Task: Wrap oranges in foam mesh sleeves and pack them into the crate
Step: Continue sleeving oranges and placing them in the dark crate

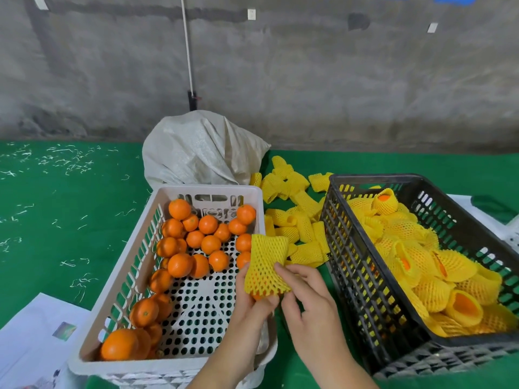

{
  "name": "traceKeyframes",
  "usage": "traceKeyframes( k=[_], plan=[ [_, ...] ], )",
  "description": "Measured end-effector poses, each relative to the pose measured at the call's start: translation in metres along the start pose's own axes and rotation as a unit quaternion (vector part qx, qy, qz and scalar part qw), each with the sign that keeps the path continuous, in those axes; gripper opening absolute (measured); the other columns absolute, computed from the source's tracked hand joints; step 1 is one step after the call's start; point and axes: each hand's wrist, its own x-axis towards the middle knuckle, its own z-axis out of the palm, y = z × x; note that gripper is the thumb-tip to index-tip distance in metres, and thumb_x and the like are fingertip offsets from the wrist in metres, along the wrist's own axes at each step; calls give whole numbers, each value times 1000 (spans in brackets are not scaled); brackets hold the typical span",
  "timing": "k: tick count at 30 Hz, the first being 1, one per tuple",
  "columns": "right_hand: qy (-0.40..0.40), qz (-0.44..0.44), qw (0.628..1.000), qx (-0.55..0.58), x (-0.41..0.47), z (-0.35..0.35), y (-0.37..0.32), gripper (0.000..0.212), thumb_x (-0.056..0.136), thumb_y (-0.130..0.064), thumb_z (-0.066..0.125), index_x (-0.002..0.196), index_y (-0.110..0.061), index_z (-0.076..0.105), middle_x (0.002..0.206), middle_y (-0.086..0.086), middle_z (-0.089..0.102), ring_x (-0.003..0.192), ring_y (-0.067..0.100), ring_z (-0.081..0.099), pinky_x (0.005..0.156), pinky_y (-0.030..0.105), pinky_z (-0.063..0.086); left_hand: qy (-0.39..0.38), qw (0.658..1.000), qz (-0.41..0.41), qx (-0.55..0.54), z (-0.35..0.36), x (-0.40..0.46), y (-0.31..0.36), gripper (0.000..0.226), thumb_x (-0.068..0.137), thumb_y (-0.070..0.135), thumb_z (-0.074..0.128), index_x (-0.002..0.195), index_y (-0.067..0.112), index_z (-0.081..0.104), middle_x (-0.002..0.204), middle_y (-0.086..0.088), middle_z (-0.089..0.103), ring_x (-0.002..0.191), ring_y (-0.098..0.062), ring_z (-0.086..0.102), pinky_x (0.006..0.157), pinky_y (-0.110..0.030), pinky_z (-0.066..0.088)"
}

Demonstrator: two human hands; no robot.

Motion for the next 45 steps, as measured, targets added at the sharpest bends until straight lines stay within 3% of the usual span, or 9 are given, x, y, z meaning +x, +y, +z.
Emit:
traceKeyframes(
  k=[4, 11, 15, 21, 25, 30, 35, 39, 45],
  plan=[
    [50, -24, 998, -19, 3, -5, 4, 55, 88, 15, 64, 127, -23, 71, 116, -13, 58, 109, -1, 58, 86, 14, 50, -14, 997, 53, 52, 1, -3, -1, 64, 94, 10, 69, 150, 22, 42, 133, -1, 69, 125, -19, 64, 102, -26, 51],
    [78, -68, 995, -5, -9, -2, 1, 32, 83, 8, 63, 105, -11, 77, 103, -5, 62, 101, -2, 61, 81, 17, 52, 53, 997, 47, 22, 2, 2, -7, 52, 92, -7, 72, 134, 18, 57, 109, -6, 77, 100, -19, 74, 82, -24, 58],
    [41, -38, 998, 11, -15, 0, 5, 30, 83, 14, 70, 100, -11, 72, 102, -5, 61, 97, 3, 62, 78, 29, 53, 93, 992, 56, 64, 0, 5, -12, 50, 81, 20, 76, 126, 29, 57, 106, 6, 76, 98, -13, 73, 83, -29, 56],
    [-27, 87, 979, 181, -16, -4, -1, 8, 85, -29, 61, 91, -25, 59, 88, -4, 56, 80, 13, 58, 71, 38, 50, 82, 992, 51, 80, -5, 7, -14, 51, 71, 42, 81, 112, 48, 51, 99, 19, 72, 89, -2, 71, 74, -18, 56],
    [-51, 185, 950, 247, -13, -3, -3, 36, 79, -50, 68, 107, -41, 49, 99, -9, 67, 93, 7, 66, 79, 35, 56, 18, 994, 56, 90, -2, 2, -9, 54, 78, 35, 86, 115, 44, 48, 101, 13, 72, 87, -5, 71, 71, -22, 57],
    [-135, 256, 926, 242, -11, -7, 6, 84, 68, -43, 82, 135, -55, 33, 124, -22, 62, 115, 0, 62, 92, 30, 57, -59, 994, 44, 80, -5, -1, -10, 73, 87, -12, 72, 144, 23, 42, 126, 2, 69, 119, -20, 68, 93, -32, 57],
    [-89, 292, 883, 355, -8, -11, 12, 78, 72, -32, 78, 141, -44, 45, 132, -6, 66, 120, 16, 66, 99, 37, 55, -69, 996, 11, 56, 0, -6, 3, 67, 91, 8, 72, 151, 25, 47, 140, 3, 67, 121, -11, 68, 91, -21, 58],
    [-62, 288, 892, 342, -7, -12, 15, 78, 72, -30, 80, 139, -49, 44, 133, -8, 64, 120, 16, 65, 102, 43, 54, -33, 983, 83, 162, 4, -10, 2, 51, 101, 5, 62, 143, 35, 56, 124, 5, 69, 110, 0, 65, 92, -14, 50],
    [-61, 323, 841, 430, -10, -1, 12, 66, 84, -12, 76, 138, -39, 48, 129, -2, 69, 118, 20, 67, 96, 43, 55, 51, 967, 147, 204, -2, -6, -13, 51, 105, -3, 51, 129, 37, 70, 111, 9, 56, 107, -14, 61, 92, -26, 53]
  ],
)
